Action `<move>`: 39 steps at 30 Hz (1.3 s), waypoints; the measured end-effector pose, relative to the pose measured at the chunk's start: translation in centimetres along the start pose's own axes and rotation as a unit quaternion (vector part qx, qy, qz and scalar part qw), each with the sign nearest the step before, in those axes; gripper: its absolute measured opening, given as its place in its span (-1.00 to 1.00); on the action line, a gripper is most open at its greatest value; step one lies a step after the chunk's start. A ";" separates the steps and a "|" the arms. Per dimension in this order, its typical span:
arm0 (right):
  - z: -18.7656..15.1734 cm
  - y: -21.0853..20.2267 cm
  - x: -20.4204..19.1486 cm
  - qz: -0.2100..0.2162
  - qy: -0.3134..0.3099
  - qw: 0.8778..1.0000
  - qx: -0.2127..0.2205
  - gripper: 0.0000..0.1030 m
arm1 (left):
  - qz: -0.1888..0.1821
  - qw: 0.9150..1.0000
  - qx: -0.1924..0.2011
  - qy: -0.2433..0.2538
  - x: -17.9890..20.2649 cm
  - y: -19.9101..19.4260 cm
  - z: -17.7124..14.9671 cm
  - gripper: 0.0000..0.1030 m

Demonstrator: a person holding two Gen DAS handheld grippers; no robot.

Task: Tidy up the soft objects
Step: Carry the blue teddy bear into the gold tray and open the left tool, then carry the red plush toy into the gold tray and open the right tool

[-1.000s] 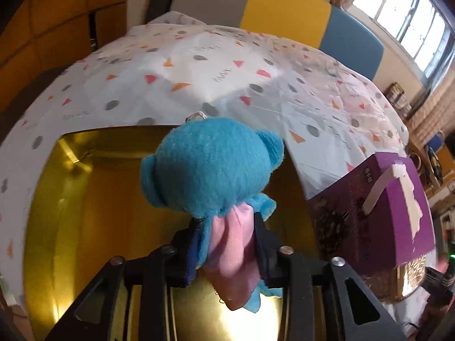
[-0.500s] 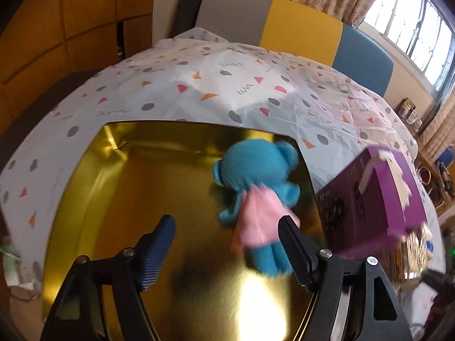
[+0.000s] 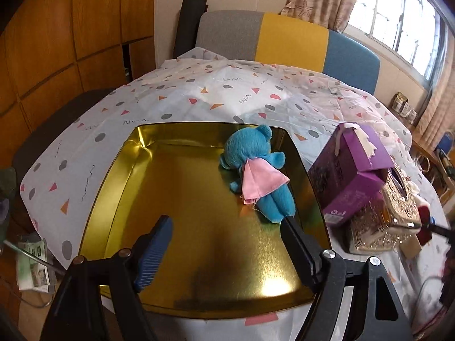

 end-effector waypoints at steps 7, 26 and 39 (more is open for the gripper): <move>1.5 -1.9 -0.7 0.042 0.059 0.997 0.030 -0.74 | -0.006 1.000 -0.003 0.001 -0.2 -0.3 -0.8 0.61; 7.3 -3.3 -4.3 0.043 0.099 0.993 0.038 -0.74 | -0.013 1.000 -0.013 -0.019 -1.5 -0.1 -2.2 0.70; 9.0 -10.7 -27.8 0.231 -0.153 0.957 0.090 -0.74 | 0.005 0.999 -0.005 -0.032 -3.7 -0.9 -2.3 0.70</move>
Point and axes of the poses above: each gripper's, at about its wrist camera, not at the fingertips, and y roughly the way its jaws point, x to its right, z to its top, the point moved 3 cm from there along y, roughly the way its jaws point
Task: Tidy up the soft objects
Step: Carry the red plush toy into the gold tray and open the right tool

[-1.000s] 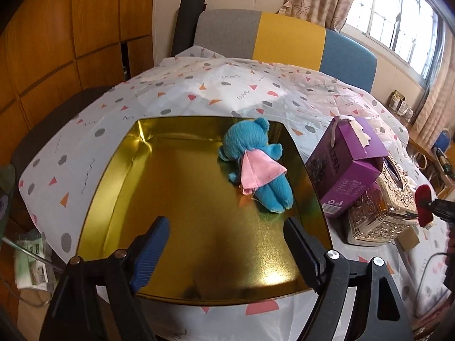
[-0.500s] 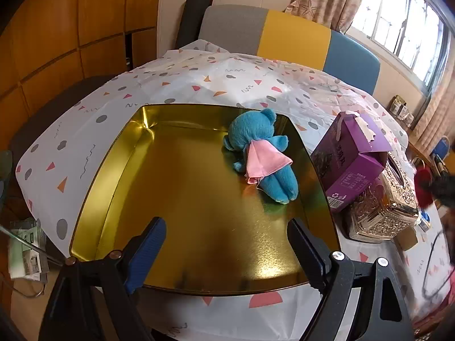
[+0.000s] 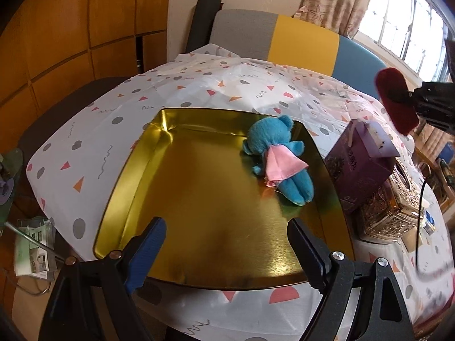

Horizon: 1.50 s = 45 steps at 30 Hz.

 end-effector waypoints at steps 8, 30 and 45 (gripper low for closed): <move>-9.0 4.0 -10.6 0.056 -0.118 0.986 -0.101 -0.74 | 0.014 1.000 0.001 -0.018 -1.3 0.2 0.0 0.70; -12.9 2.1 -7.9 0.008 -0.108 0.992 -0.065 -0.31 | 0.019 1.000 -0.001 0.000 -0.4 0.5 -0.8 0.71; -13.4 -6.3 5.6 -0.117 -0.029 0.993 0.013 -0.31 | 0.008 0.999 0.011 0.041 2.2 -0.7 -0.9 0.71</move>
Point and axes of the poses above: each gripper's, at about its wrist camera, not at the fingertips, and y roughly the way its jaws point, x to its right, z to its top, the point moved 3 cm from there along y, roughly the way its jaws point
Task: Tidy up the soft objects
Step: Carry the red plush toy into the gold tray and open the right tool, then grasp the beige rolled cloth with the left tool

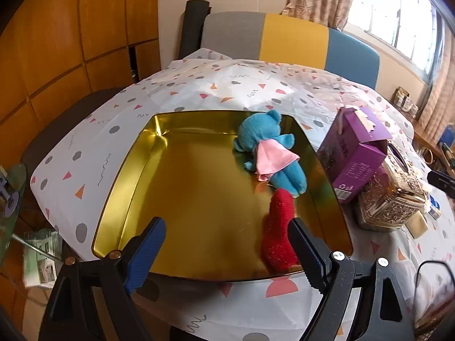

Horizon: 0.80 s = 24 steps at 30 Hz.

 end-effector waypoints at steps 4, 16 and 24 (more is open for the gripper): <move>-0.5 -0.4 5.2 -0.044 0.045 0.998 0.002 -0.31 | -0.007 1.000 0.009 0.020 1.1 -0.6 0.2 0.71; -5.6 0.6 20.3 -0.166 0.282 0.945 -0.024 -0.31 | -0.067 0.994 0.009 0.083 6.4 -2.0 0.6 0.71; -7.3 0.5 22.3 -0.166 0.348 0.922 -0.046 -0.31 | -0.155 0.979 -0.024 0.129 11.8 -1.8 0.1 0.54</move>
Point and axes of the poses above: each gripper's, at about its wrist camera, not at the fingertips, and y roughly the way its jaws point, x to its right, z to its top, the point moved 3 cm from there along y, roughly the way its jaws point
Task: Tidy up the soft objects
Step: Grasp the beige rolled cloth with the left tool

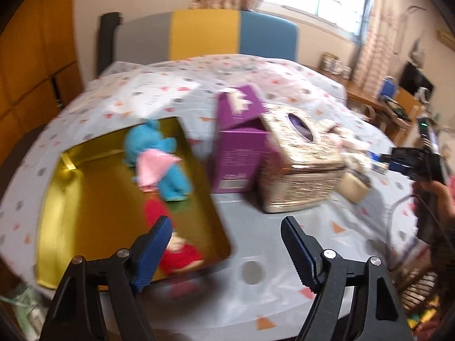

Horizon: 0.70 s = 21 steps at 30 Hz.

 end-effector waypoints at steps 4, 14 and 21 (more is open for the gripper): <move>0.0 -0.1 0.8 0.008 0.023 1.000 -0.007 -0.31 | -0.065 0.997 -0.034 0.022 3.9 1.7 0.2 0.37; 0.1 0.2 2.5 0.061 0.073 0.995 -0.032 -0.31 | -0.143 0.981 -0.070 0.114 15.3 5.0 0.4 0.06; -2.4 1.2 -5.8 0.171 -0.101 0.974 -0.109 -0.28 | -0.132 0.981 -0.093 0.109 14.2 5.7 -0.9 0.06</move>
Point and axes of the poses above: each gripper's, at about its wrist camera, not at the fingertips, and y roughly the way its jaws point, x to its right, z to its top, the point moved 3 cm from there along y, roughly the way its jaws point
